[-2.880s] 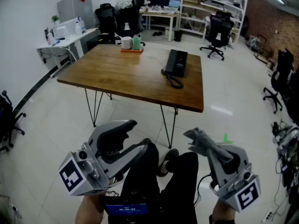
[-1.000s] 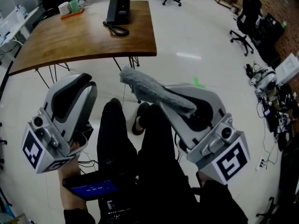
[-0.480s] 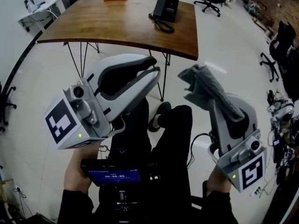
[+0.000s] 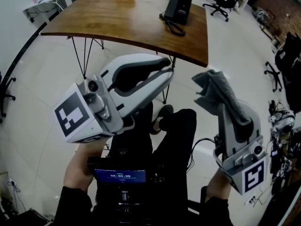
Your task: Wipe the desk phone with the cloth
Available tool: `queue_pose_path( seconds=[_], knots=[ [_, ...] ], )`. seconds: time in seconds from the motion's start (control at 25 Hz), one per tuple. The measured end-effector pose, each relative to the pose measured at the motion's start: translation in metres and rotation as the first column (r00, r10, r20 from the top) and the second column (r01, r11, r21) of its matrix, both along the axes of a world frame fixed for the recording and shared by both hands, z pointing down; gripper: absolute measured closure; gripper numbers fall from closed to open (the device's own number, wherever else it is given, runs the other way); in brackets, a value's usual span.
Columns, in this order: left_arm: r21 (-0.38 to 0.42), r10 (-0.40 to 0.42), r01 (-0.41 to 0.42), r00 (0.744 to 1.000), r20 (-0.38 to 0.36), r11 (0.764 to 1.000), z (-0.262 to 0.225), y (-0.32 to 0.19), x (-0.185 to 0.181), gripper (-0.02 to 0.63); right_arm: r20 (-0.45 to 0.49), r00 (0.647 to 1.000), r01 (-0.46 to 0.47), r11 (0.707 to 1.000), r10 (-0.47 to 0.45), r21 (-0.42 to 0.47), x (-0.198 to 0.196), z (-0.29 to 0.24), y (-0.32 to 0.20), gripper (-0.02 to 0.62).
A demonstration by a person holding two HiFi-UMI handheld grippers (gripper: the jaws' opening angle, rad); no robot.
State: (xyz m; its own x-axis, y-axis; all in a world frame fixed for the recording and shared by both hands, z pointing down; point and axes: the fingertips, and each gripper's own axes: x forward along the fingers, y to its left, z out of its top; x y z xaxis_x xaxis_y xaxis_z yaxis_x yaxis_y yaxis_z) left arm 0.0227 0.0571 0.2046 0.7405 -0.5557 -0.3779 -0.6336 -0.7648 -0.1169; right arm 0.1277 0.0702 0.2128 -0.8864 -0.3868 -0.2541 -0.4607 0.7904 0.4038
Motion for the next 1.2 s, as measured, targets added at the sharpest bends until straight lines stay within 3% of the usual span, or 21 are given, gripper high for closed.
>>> queue_pose_path(
  seconds=[0.28, 0.52, 0.84, 1.2],
  knots=[
    [0.005, -0.007, 0.007, 1.0, -0.014, 1.0, -0.004, -0.007, -0.021, 0.571, -0.005, 1.0, 0.006, 1.0, -0.006, 0.014, -0.023, 0.0, -0.011, 0.571],
    [-0.013, 0.045, -0.045, 0.999, 0.004, 0.999, -0.008, -0.033, -0.032, 0.571, 0.0, 0.999, -0.036, 0.998, 0.036, 0.055, -0.032, -0.011, -0.038, 0.571],
    [-0.011, 0.039, -0.039, 0.999, -0.012, 0.999, -0.007, -0.099, -0.067, 0.571, -0.066, 0.995, -0.074, 0.995, 0.079, 0.07, -0.062, -0.004, -0.096, 0.571],
    [-0.049, 0.037, -0.038, 0.999, -0.013, 0.998, 0.019, -0.205, -0.102, 0.571, -0.205, 0.967, -0.142, 0.988, 0.151, 0.058, -0.097, 0.023, -0.203, 0.571]
  ],
)
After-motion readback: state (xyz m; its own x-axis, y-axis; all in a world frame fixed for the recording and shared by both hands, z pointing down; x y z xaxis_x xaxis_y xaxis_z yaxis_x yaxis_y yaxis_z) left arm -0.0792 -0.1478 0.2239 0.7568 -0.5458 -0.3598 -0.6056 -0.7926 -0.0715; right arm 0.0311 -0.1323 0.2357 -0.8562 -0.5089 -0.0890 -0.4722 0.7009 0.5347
